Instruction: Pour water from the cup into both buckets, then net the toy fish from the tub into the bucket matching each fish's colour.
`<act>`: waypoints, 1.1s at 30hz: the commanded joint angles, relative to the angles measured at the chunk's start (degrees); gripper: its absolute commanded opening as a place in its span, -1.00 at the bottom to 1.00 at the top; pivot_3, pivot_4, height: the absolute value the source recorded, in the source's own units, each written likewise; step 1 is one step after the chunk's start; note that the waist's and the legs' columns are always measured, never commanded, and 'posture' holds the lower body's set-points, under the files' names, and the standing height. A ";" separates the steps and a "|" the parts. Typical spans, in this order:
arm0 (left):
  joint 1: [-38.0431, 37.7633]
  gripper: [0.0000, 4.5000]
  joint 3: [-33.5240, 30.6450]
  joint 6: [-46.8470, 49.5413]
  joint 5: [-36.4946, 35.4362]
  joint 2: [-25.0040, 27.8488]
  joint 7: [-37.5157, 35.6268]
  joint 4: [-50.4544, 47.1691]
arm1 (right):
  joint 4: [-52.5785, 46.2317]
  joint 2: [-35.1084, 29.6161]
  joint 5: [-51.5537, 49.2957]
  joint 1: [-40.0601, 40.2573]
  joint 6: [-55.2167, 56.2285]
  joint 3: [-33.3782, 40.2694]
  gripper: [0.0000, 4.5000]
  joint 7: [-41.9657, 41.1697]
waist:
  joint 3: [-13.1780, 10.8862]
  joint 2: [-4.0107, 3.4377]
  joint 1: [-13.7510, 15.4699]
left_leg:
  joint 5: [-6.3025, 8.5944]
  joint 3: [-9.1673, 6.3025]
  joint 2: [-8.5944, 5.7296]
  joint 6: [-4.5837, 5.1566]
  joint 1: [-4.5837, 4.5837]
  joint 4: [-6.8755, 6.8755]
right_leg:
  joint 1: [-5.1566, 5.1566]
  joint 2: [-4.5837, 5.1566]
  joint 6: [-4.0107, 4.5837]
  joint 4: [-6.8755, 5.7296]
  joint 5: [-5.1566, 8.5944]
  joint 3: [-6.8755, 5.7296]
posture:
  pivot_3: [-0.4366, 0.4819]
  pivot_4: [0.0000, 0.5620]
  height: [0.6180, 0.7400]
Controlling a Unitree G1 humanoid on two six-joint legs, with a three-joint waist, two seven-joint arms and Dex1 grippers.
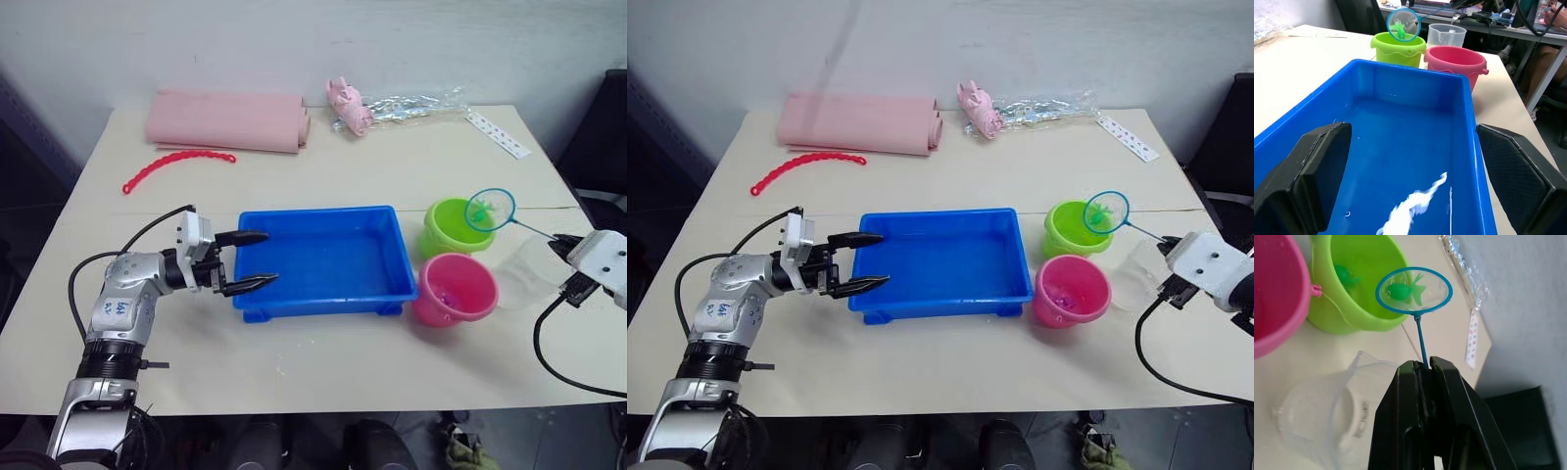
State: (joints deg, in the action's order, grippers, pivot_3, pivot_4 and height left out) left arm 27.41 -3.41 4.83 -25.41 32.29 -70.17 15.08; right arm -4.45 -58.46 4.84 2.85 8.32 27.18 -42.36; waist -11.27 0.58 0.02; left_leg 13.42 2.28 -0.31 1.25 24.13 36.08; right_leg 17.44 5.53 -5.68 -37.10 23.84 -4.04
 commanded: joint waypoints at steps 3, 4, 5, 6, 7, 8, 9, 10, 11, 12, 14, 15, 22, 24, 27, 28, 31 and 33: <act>-0.83 0.98 -0.52 -0.26 -0.95 -0.43 -0.17 -3.46 | 1.46 -4.35 7.40 -1.15 12.22 0.19 -1.00 4.85 | 0.00 0.00 -0.01 | 0.00 0.00 0.00 0.00 0.00 0.00 | 0.00 -0.01 0.00 -0.01 0.00 0.00 | -0.05 -0.47 1.00; -0.97 0.98 -0.45 -0.27 -0.97 -0.72 0.03 -3.67 | 2.23 -5.24 9.63 -0.87 14.39 0.20 -1.00 6.10 | 0.00 0.00 0.00 | 0.00 0.00 0.01 -0.01 0.00 0.00 | -0.01 -0.01 0.00 0.00 0.00 -0.01 | -0.05 -0.47 1.00; -1.08 0.98 -0.37 -0.31 -0.92 -1.02 0.20 -3.81 | 3.09 -6.10 11.98 -0.68 16.11 0.14 -1.00 7.56 | 0.00 0.00 -0.01 | 0.00 0.00 0.01 -0.01 0.00 0.00 | 0.00 0.00 0.00 -0.01 0.00 -0.01 | -0.05 -0.47 1.00; -1.17 0.98 -0.35 -0.33 -0.87 -1.21 0.28 -3.93 | 3.73 -6.66 13.57 -0.57 17.35 0.10 -1.00 8.58 | 0.00 0.00 0.03 | 0.00 0.00 0.00 0.00 0.00 0.00 | -0.01 -0.01 0.00 0.00 0.00 -0.01 | -0.05 -0.47 1.00; -1.27 0.98 -0.35 -0.35 -0.84 -1.44 0.37 -4.03 | 4.39 -7.47 15.85 -0.36 19.05 -0.05 -1.00 9.96 | 0.00 0.00 0.04 | 0.00 0.00 0.00 0.00 0.00 0.01 | -0.01 0.01 0.00 0.00 0.00 -0.01 | -0.05 -0.47 1.00; -1.32 0.98 -0.36 -0.39 -0.80 -1.60 0.43 -4.05 | 4.80 -8.00 17.93 -0.17 19.85 -0.10 -1.00 11.26 | 0.00 0.00 0.06 | 0.00 0.00 0.00 0.00 0.01 0.01 | -0.01 0.00 0.00 0.00 0.00 -0.01 | -0.05 -0.47 1.00; -1.35 0.98 -0.35 -0.41 -0.76 -1.73 0.49 -4.09 | 5.19 -8.37 19.35 -0.03 20.49 -0.14 -1.00 12.27 | 0.00 0.00 0.04 | -0.01 0.00 0.00 0.00 0.01 0.01 | -0.01 0.00 0.00 0.00 0.00 -0.01 | -0.05 -0.47 1.00; -1.33 0.98 -0.36 -0.47 -0.73 -1.87 0.53 -4.03 | 5.37 -8.89 21.22 0.21 21.33 -0.26 -1.00 13.35 | 0.00 0.00 0.01 | -0.01 0.00 0.00 0.00 0.01 0.00 | -0.01 0.00 0.00 0.00 0.00 -0.01 | -0.05 -0.47 1.00; -1.31 0.98 -0.39 -0.50 -0.69 -1.96 0.54 -4.00 | 5.50 -9.18 22.36 0.34 21.87 -0.35 -1.00 14.07 | 0.00 0.00 0.01 | -0.01 0.00 0.00 0.00 0.00 0.00 | -0.01 0.00 0.00 0.00 0.00 0.00 | -0.05 -0.47 1.00; -1.28 0.98 -0.39 -0.56 -0.63 -2.10 0.58 -3.92 | 5.59 -9.31 23.24 0.55 22.68 -0.52 -1.00 14.83 | 0.00 0.00 0.00 | -0.01 0.00 0.00 0.00 0.00 0.00 | 0.00 0.00 0.00 -0.01 0.00 0.00 | -0.05 -0.47 1.00; -1.13 0.98 -0.39 -0.68 -0.55 -2.33 0.64 -3.72 | 5.50 -9.44 24.86 0.72 23.42 -0.66 -1.00 16.34 | 0.00 0.00 -0.05 | -0.01 0.00 0.01 -0.01 0.00 0.00 | 0.00 -0.01 0.00 -0.01 0.00 0.00 | -0.05 -0.47 1.00; -1.06 0.98 -0.36 -0.80 -0.51 -2.44 0.65 -3.58 | 5.15 -9.21 25.57 0.67 23.82 -0.71 -1.00 17.33 | 0.00 0.00 -0.11 | -0.01 0.00 0.01 -0.01 0.00 0.00 | 0.00 -0.01 0.00 -0.02 0.00 0.00 | -0.05 -0.47 1.00; -0.50 0.98 -0.32 -1.94 -0.17 -3.16 0.60 -2.21 | 0.41 -7.63 32.76 1.93 22.55 0.75 -1.00 22.92 | 0.00 -0.01 -0.07 | -0.01 0.01 0.01 -0.02 0.00 0.00 | 0.00 -0.01 0.00 -0.02 0.00 0.02 | -0.05 -0.47 1.00; -0.49 0.98 -0.23 -2.21 -0.13 -3.45 0.68 -2.11 | 0.53 -7.75 33.06 2.21 20.97 0.22 -1.00 22.48 | 0.00 -0.01 -0.05 | -0.02 0.01 0.01 -0.02 0.00 0.02 | 0.00 -0.02 0.00 -0.03 0.00 0.02 | -0.05 -0.47 1.00; -1.07 0.98 -0.33 -2.64 -0.35 -3.72 0.52 -2.53 | 0.67 -7.60 29.23 2.55 20.59 0.65 -1.00 21.31 | 0.00 -0.01 -0.05 | -0.02 0.01 0.01 -0.02 0.00 0.01 | 0.00 -0.02 0.00 -0.03 0.00 0.03 | -0.05 -0.47 1.00; -1.30 0.98 -0.53 -2.73 -0.53 -3.60 0.38 -2.70 | 0.81 -7.73 27.51 2.37 20.72 0.90 -1.00 20.76 | 0.00 -0.01 -0.06 | -0.02 0.01 0.01 -0.02 0.00 0.00 | 0.00 -0.02 0.00 -0.02 0.00 0.02 | -0.05 -0.47 1.00; -2.02 0.98 -1.91 -1.47 -2.76 -2.83 -0.69 -4.15 | 0.02 -4.11 10.97 0.39 14.37 1.14 -1.00 14.22 | 0.00 0.00 -0.06 | -0.02 0.01 0.01 -0.02 0.00 0.00 | -0.01 -0.02 0.00 -0.03 0.00 0.01 | -0.05 -0.47 1.00; -2.44 0.98 -3.37 -0.50 -4.02 -1.36 -1.31 -4.94 | -0.99 -2.16 -1.97 -0.68 9.83 1.03 -1.00 7.90 | 0.00 0.00 -0.17 | -0.02 0.00 0.02 -0.01 -0.01 0.01 | -0.04 -0.04 0.00 -0.03 0.00 -0.01 | -0.05 -0.47 1.00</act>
State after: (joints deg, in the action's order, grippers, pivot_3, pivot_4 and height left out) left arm 25.34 -3.90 3.89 -27.20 29.18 -70.72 12.83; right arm -3.35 -61.16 14.41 3.04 22.00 25.55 -29.57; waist -11.27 0.57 -0.15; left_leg 13.40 2.29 -0.29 1.24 24.13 36.09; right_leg 17.40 5.48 -5.68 -37.13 23.84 -4.05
